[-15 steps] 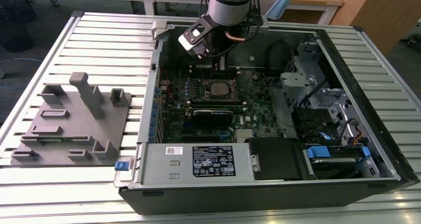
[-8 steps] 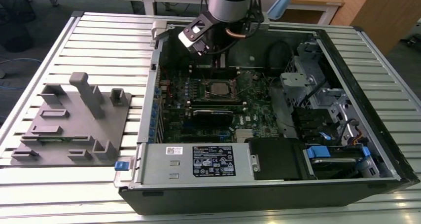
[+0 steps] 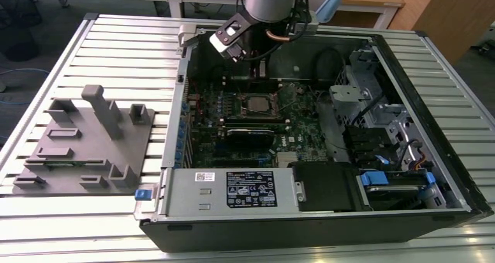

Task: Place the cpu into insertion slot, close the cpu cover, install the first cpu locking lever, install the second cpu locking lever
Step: 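Close the cpu cover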

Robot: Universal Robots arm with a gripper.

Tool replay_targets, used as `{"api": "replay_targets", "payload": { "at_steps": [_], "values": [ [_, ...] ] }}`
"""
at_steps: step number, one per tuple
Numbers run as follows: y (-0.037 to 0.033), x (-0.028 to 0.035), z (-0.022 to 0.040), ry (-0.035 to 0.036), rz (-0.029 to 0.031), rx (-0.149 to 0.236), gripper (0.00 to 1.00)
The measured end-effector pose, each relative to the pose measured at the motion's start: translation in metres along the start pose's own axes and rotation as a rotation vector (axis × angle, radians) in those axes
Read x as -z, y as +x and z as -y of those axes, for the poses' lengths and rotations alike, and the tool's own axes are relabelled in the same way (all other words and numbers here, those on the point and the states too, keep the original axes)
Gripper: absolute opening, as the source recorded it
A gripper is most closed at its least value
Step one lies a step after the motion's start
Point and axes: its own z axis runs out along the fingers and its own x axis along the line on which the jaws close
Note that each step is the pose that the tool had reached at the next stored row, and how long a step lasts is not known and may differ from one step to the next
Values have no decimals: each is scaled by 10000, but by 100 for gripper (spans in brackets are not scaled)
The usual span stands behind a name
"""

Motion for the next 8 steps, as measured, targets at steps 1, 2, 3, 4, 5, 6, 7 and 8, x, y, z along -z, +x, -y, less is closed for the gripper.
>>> {"api": "replay_targets", "payload": {
  "at_steps": [1, 2, 3, 4, 5, 6, 7, 8],
  "values": [
    [0, 0, -1, 1, 0, 0, 11],
    [0, 1, -9, 1, 2, 0, 11],
    [0, 2, -22, 3, 4, 0, 11],
    [0, 2, -39, 2, 3, 0, 11],
    [0, 1, -56, 1, 1, 0, 11],
    [0, 2, -75, 1, 2, 0, 11],
    [0, 2, -94, 1, 2, 0, 11],
    [0, 3, -112, 1, 2, -1, 11]
  ]
}}
